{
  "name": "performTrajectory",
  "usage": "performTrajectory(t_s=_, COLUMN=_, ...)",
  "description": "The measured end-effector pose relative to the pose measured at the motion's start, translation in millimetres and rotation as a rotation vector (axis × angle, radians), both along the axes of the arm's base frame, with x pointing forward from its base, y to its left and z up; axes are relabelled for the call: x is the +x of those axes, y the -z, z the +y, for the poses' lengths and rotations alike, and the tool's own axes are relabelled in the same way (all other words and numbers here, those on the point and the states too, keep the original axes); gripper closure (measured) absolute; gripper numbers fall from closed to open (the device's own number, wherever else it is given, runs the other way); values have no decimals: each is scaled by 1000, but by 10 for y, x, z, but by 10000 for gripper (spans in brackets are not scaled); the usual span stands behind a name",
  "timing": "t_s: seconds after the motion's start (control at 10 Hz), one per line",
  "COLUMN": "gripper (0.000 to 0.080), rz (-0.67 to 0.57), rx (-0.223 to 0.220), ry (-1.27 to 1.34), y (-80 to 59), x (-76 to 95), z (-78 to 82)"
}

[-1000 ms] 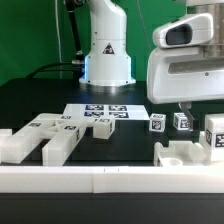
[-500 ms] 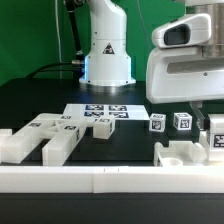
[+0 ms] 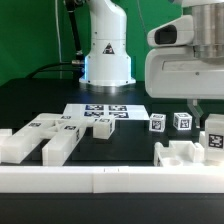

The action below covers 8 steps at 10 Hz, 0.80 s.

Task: Assemble chair

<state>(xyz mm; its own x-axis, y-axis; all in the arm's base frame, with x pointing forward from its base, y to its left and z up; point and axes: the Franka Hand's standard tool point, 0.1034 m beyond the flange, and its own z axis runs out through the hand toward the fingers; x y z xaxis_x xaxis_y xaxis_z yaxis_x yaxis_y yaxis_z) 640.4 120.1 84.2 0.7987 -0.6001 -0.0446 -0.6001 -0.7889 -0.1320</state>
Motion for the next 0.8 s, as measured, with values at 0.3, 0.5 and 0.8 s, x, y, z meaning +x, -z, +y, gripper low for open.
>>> performTrajectory(t_s=0.3, gripper=509, rz=38, rx=15, ry=278, y=6, x=-2, z=-9)
performTrajectory(t_s=0.5, gripper=509, rz=66, rx=24, ry=468, y=11, x=-12, z=3)
performTrajectory(t_s=0.8, gripper=509, rz=87, rx=30, ry=612, y=10, x=-16, z=8)
